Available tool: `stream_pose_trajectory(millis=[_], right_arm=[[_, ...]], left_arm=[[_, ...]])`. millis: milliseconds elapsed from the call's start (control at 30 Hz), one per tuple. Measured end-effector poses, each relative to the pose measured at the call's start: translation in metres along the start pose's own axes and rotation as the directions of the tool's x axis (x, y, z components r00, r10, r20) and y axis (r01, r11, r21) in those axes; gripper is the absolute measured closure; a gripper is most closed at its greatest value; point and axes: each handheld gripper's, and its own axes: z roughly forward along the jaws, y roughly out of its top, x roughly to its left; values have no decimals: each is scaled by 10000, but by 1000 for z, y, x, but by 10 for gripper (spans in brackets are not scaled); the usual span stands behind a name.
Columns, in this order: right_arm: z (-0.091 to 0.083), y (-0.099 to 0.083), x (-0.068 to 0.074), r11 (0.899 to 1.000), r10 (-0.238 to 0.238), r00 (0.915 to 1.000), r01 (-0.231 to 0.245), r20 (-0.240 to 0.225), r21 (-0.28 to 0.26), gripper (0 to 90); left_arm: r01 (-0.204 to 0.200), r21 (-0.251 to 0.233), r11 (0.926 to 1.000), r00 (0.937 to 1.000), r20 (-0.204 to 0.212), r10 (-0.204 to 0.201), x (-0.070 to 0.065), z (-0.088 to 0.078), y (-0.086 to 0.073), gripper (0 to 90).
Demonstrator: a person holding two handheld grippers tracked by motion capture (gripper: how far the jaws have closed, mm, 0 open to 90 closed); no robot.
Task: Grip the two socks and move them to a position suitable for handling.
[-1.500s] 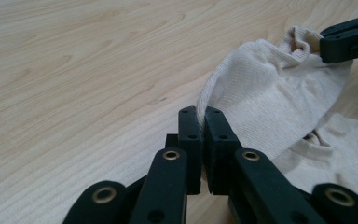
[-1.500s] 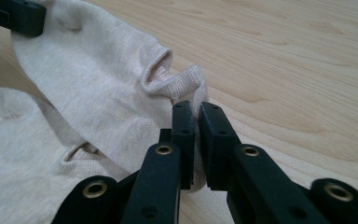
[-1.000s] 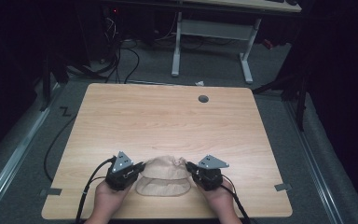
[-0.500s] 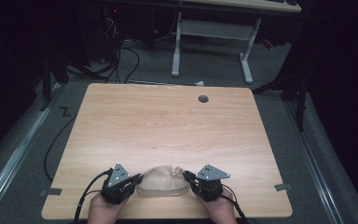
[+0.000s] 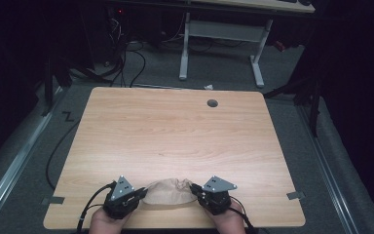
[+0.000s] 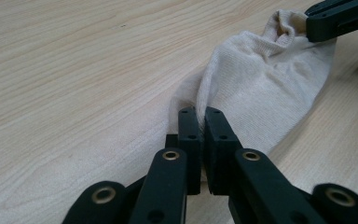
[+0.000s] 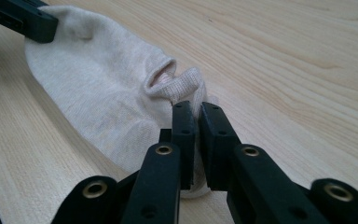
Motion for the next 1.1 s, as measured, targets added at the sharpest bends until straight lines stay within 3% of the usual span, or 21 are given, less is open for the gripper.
stream_pose_trajectory(millis=[333,500,633,700,733,800,833,1033,1067,1100], right_arm=[[0,-3,-5,9999,51,9999,-53,159,119,850],[2,-3,-4,9999,15,9999,-17,125,156,847],[6,-5,-5,9994,39,10000,-40,35,335,846],[9,-6,-5,9990,44,10000,-45,15,438,845],[9,-6,-5,9988,54,10000,-54,9,492,843],[11,-7,-6,9985,76,10000,-79,42,534,835],[12,-7,-6,9985,109,9999,-111,29,532,828],[15,-8,-9,9982,193,9998,-191,-19,566,813],[16,-8,-9,9982,211,9998,-209,-28,564,811],[16,-8,-9,9982,211,9998,-209,-28,564,811]], left_arm=[[-220,270,9994,9997,-35,221,-2,9,1,857],[-162,163,9997,9998,-128,164,-1,7,0,857],[-470,197,9987,9983,-338,476,-2,5,0,856],[-354,294,9989,9986,-379,365,0,7,-3,850],[142,107,9998,9994,-307,-139,-2,10,-5,844],[223,159,9996,9992,-331,-217,1,11,-7,825],[-90,433,9990,9994,-319,104,5,10,-7,806],[-201,331,9993,9993,-320,211,3,11,-3,651],[316,119,9994,9995,-102,-315,-4,14,-1,632],[316,119,9994,9995,-102,-315,-4,14,-1,600]])
